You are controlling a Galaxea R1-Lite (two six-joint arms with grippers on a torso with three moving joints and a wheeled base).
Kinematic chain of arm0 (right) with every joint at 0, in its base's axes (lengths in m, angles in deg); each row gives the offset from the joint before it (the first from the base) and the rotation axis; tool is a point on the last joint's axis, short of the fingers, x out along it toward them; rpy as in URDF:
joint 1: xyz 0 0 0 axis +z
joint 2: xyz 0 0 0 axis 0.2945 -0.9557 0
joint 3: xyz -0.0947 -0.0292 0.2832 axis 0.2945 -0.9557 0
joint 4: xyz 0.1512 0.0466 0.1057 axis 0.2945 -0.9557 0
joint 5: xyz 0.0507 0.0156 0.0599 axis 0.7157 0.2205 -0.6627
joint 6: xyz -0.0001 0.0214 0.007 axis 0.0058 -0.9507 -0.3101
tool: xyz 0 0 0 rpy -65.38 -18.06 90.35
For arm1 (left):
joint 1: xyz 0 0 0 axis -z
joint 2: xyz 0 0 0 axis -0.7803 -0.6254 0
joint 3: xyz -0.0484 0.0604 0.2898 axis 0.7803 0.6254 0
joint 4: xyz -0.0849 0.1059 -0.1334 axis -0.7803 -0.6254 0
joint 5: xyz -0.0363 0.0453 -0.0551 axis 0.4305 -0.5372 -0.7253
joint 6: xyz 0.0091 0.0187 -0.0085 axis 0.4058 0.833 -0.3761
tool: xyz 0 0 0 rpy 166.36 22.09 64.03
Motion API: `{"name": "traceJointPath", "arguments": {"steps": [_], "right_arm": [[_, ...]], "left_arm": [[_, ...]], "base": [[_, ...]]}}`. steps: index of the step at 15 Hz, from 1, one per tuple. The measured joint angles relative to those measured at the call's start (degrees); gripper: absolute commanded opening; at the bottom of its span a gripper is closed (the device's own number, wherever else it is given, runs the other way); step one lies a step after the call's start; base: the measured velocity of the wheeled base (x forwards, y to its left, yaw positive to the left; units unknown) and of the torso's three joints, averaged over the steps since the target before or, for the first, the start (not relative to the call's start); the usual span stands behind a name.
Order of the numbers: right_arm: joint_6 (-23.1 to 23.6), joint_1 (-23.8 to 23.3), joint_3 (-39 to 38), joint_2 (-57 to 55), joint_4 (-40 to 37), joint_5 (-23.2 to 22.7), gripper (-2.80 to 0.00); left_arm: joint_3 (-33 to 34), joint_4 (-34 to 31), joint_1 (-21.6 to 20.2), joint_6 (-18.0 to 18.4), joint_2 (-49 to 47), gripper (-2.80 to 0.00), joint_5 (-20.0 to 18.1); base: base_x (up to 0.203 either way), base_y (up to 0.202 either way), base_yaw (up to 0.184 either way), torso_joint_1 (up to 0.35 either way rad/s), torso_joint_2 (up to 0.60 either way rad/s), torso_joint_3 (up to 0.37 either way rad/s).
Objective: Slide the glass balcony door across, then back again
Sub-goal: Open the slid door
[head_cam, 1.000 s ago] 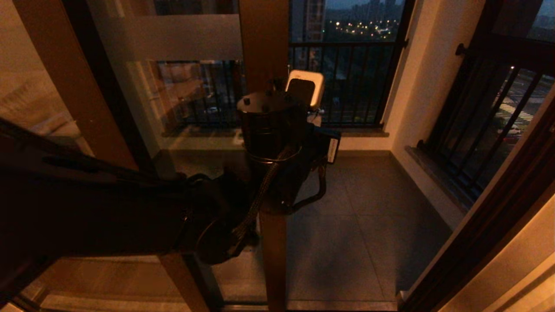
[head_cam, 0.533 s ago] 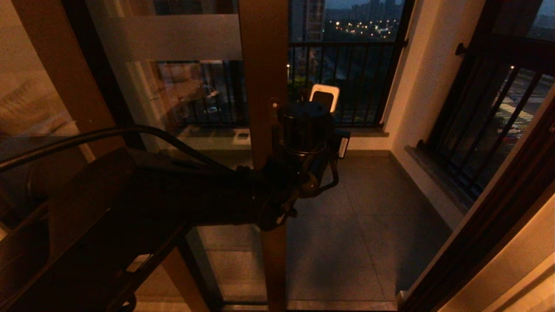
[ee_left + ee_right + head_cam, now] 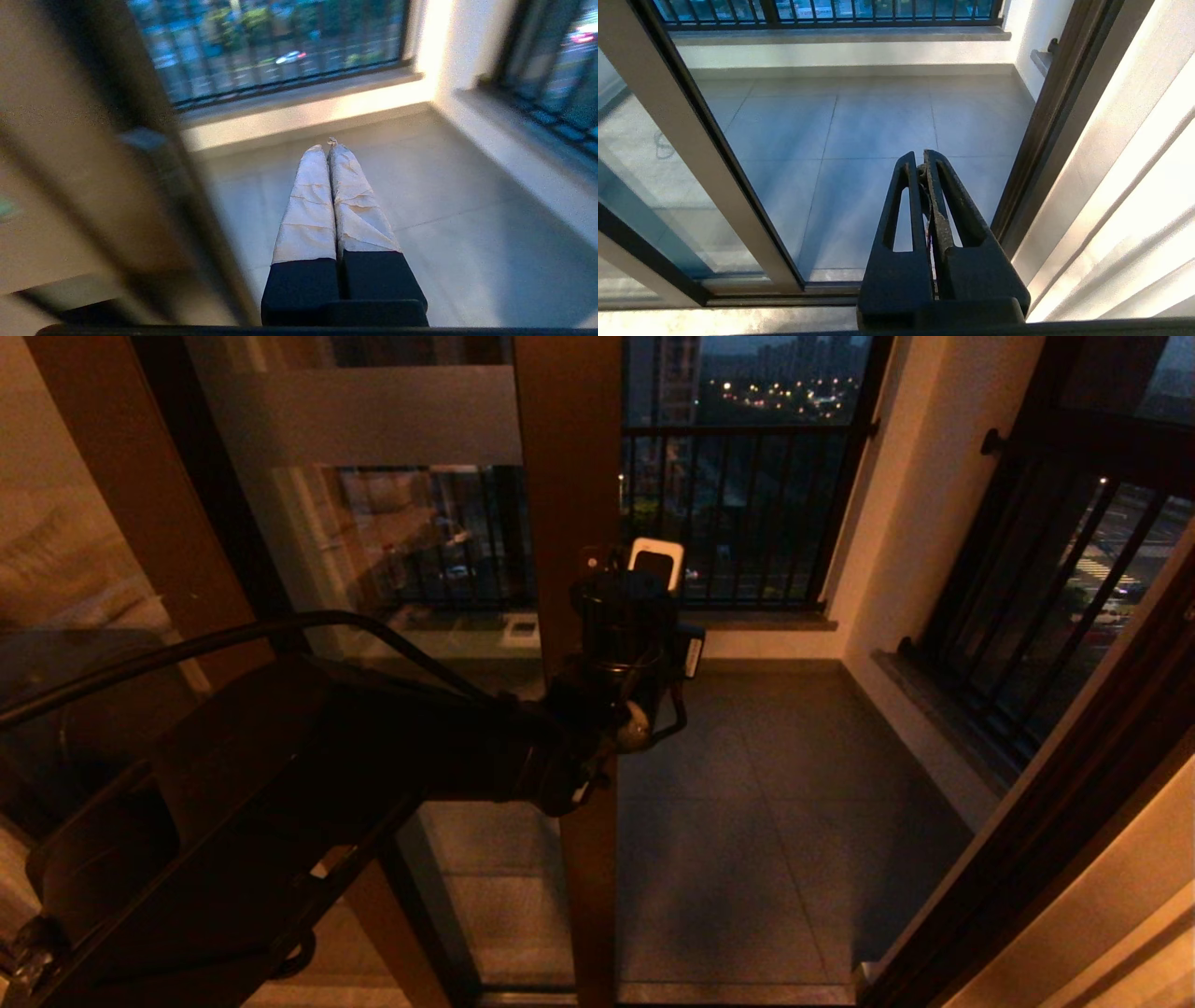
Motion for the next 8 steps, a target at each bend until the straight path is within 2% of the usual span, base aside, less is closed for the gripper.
{"name": "traceJointPath", "arguments": {"steps": [3,8], "right_arm": [[0.0,0.0,0.0,0.0,0.0,0.0,-2.80],[0.0,0.0,0.0,0.0,0.0,0.0,-2.80]], "left_arm": [[3.4,0.1,-0.5,0.1,1.5,-2.80,0.4],[4.7,0.4,-2.6,0.1,3.2,-2.80,0.1]], "base": [[0.000,0.000,0.000,0.000,0.00,0.000],[0.000,0.000,0.000,0.000,0.00,0.000]]}}
